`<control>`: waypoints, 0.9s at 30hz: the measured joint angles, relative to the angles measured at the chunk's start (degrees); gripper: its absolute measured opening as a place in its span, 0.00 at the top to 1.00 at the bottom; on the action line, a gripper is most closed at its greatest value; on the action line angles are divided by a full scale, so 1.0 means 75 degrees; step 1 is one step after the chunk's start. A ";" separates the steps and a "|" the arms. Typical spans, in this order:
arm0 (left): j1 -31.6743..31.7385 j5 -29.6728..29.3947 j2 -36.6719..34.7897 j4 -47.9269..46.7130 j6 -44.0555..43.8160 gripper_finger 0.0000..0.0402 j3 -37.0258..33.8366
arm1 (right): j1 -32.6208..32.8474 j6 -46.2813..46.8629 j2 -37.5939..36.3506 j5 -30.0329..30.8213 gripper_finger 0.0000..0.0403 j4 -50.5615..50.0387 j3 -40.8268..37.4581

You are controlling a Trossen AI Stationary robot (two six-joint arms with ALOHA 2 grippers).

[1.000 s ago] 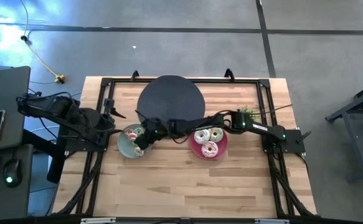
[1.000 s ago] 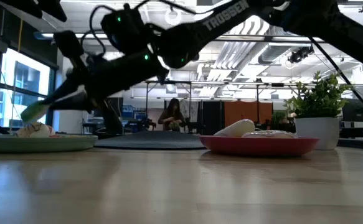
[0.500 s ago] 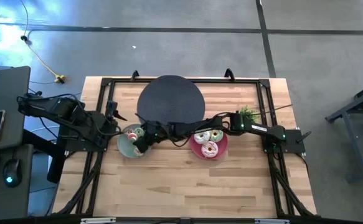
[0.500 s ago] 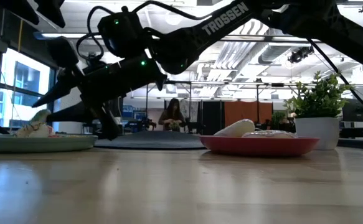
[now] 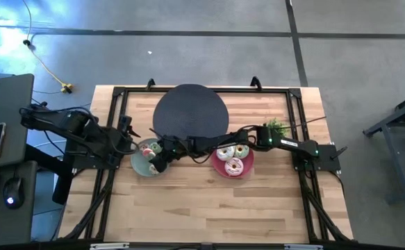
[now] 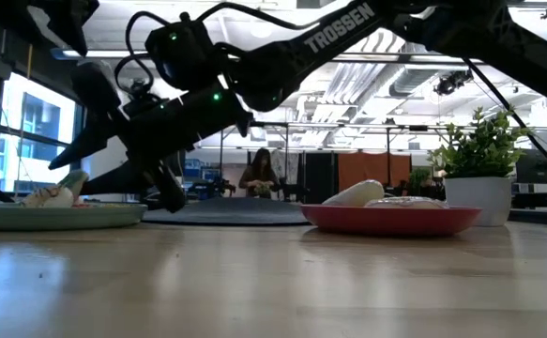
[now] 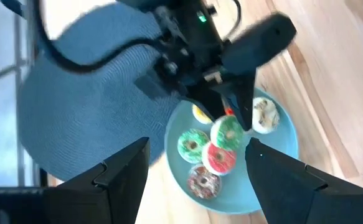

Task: Pick & Place donuts
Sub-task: Put the small green doughnut on the blue plate

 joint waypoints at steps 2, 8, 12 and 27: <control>0.0000 0.0053 0.0012 0.0019 -0.0093 0.37 -0.0108 | -0.0031 -0.0243 0.0000 -0.0034 0.55 -0.0007 0.0000; 0.0000 0.0086 0.0004 0.0063 -0.0084 0.37 -0.0283 | -0.0081 -0.0905 -0.0070 -0.0260 0.55 -0.0185 0.0000; 0.0000 0.0003 0.0001 0.0079 -0.0057 0.37 -0.0635 | -0.0079 -0.1570 -0.0168 -0.0171 0.55 -0.0496 0.0001; 0.0000 -0.0146 0.0037 0.2190 0.0480 0.38 -0.2341 | 0.0018 -0.2892 -0.0475 -0.0101 0.55 -0.1576 0.0000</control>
